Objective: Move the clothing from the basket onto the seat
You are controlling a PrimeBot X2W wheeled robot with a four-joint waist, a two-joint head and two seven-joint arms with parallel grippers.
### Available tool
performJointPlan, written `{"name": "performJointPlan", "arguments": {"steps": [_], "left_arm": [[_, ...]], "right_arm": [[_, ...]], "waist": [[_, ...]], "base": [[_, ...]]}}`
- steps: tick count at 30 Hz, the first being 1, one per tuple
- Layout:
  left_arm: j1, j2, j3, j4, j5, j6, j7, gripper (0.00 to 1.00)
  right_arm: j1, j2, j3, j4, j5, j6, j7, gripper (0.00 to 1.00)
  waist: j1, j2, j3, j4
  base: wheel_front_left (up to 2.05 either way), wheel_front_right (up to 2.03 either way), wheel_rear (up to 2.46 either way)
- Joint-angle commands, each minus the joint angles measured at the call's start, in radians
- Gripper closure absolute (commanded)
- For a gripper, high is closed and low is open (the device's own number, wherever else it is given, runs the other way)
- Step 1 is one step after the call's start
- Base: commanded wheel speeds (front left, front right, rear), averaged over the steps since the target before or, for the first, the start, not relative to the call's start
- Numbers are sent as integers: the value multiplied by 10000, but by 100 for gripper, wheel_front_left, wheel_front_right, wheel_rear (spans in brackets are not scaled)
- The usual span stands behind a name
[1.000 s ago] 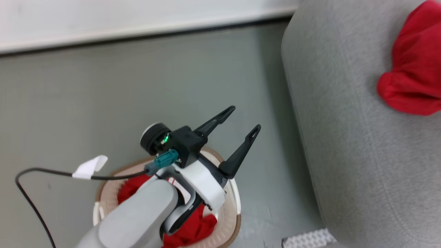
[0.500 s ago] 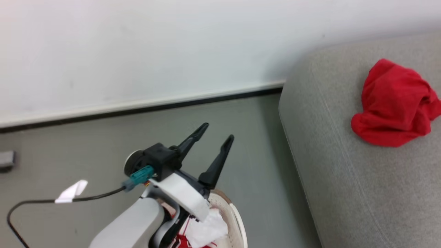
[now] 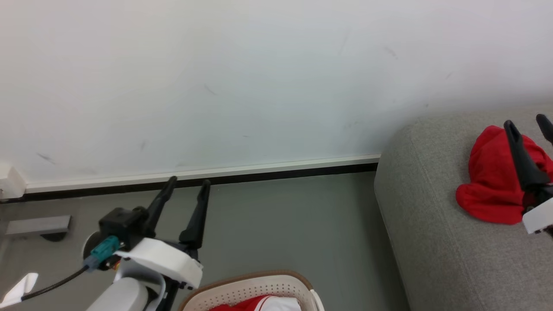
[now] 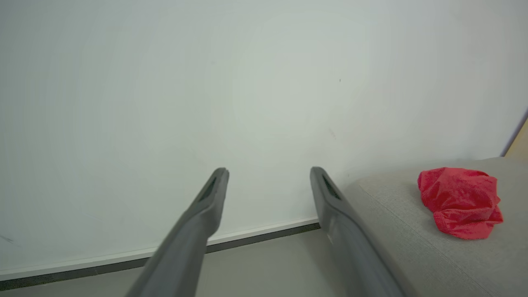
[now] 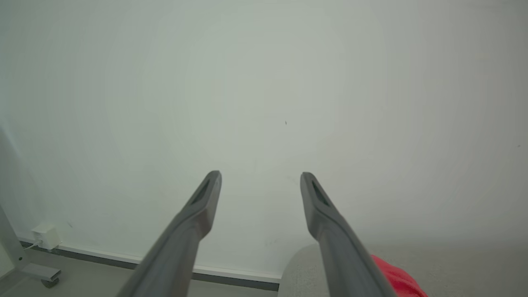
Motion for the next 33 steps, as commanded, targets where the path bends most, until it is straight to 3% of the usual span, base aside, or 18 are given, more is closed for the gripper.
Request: {"name": "performJointPlan", "arguments": {"steps": [1, 12, 18, 25, 33], "left_arm": [[400, 65, 380, -205, 89, 176, -21, 0], [2332, -465, 2539, -816, 1264, 358, -20, 0], [3401, -1099, 3598, -720, 2025, 109, -21, 0], [4140, -1945, 4480, -578, 2828, -379, -21, 0], [4198, -2628, 5121, -358, 3485, -1022, -22, 0]], "right_arm": [[699, 308, -559, -355, -451, -25, -67, 0], [4044, 2673, -3262, -2039, -3156, -25, -76, 0], [5175, 3667, -3569, -2212, -4128, -25, -77, 0], [5659, 4118, -3608, -2256, -5097, -25, -76, 0], [5596, 4236, -3640, -2257, -5225, -25, -77, 0]], "waist": [[2, 0, -92, 117], [2, 0, -104, 278], [2, 0, -188, 297], [2, 0, -298, 319], [2, 0, -361, 416]], "base": [[0, 0, 0], [0, 0, 0], [0, 0, 0], [0, 0, 0], [0, 0, 0]]}}
